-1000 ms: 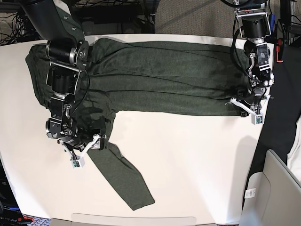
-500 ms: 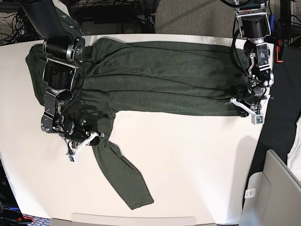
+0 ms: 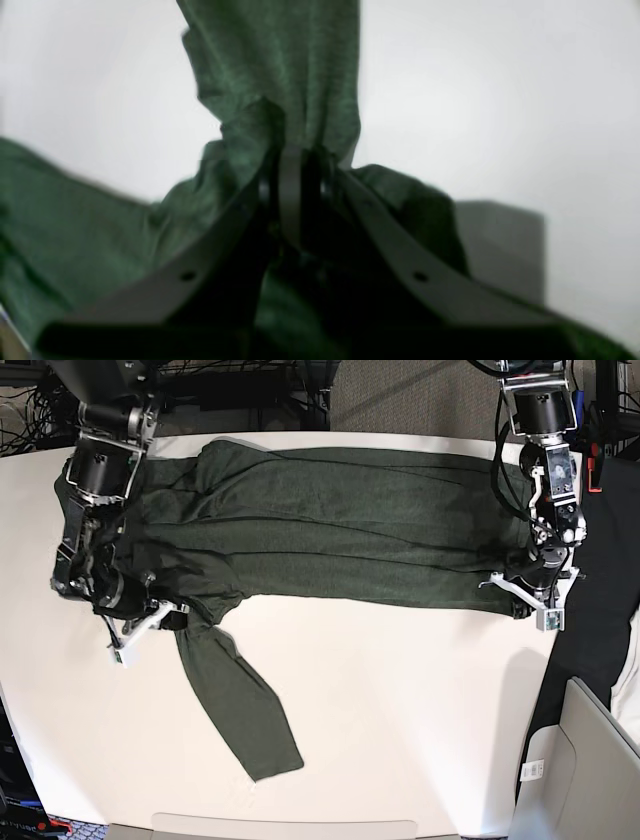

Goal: Fold the T-shirt properly
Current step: 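Release the sleeve and move the right gripper to the shirt's side edge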

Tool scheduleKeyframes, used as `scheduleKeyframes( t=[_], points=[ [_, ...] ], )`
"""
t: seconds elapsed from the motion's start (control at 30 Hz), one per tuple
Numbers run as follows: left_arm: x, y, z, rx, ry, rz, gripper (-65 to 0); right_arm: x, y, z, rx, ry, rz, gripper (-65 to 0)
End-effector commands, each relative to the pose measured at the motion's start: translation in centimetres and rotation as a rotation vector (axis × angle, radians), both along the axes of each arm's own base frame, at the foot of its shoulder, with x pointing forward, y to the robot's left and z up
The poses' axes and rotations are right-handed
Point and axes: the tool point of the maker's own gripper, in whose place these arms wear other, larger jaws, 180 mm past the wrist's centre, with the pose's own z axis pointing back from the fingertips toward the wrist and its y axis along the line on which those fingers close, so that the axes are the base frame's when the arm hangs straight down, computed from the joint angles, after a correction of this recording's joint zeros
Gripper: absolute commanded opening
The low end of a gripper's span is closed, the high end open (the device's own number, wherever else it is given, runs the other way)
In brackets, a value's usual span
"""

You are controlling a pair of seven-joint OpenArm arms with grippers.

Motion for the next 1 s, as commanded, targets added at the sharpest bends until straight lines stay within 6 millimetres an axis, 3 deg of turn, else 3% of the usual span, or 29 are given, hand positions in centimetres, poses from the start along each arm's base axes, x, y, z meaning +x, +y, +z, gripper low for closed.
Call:
scheduleKeyframes(
  t=[0.0, 0.43, 0.7, 0.97],
  points=[
    [1.0, 0.5, 2.6, 0.025, -0.08, -0.005, -63.9, 1.2, -0.1, 2.8, 0.03, -0.089, 0.005, -63.0],
    [-1.4, -1.3, 5.6, 0.079, -0.15, -0.07, -63.9, -4.8, 0.8, 4.8, 0.167, -0.128, 0.152, -63.0],
    [-3.3, 0.9, 6.9, 0.106, -0.171, -0.011, -63.9, -8.6, 2.2, 7.0, 0.07, -0.215, 0.313, -63.0],
    [-5.2, 0.5, 7.0, 0.126, -0.158, -0.027, -63.9, -11.9, 2.5, 8.0, -0.011, -0.205, 0.411, -63.0]
  ],
)
